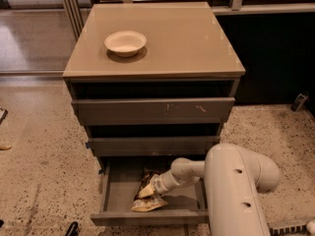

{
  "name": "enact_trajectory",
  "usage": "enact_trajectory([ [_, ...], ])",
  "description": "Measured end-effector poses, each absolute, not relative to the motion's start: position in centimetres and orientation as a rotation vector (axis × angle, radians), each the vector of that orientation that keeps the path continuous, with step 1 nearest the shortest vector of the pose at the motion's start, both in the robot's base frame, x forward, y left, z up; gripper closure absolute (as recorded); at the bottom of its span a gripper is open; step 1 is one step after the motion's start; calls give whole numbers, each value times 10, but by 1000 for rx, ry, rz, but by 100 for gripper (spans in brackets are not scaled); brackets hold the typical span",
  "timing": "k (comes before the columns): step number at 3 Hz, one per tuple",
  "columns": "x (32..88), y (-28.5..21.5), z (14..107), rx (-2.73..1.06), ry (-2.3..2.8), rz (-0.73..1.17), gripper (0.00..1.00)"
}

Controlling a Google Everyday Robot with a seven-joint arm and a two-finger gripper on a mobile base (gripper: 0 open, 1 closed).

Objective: Place brown chip bag into bottom drawer

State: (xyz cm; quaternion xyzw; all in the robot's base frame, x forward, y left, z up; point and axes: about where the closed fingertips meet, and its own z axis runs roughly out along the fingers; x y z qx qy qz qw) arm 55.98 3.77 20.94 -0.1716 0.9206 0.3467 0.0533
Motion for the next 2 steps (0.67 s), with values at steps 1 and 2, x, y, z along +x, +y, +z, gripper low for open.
enact_trajectory([
  [1, 560, 38, 209, -522, 2798, 1054, 0],
  [2, 560, 38, 209, -522, 2798, 1054, 0],
])
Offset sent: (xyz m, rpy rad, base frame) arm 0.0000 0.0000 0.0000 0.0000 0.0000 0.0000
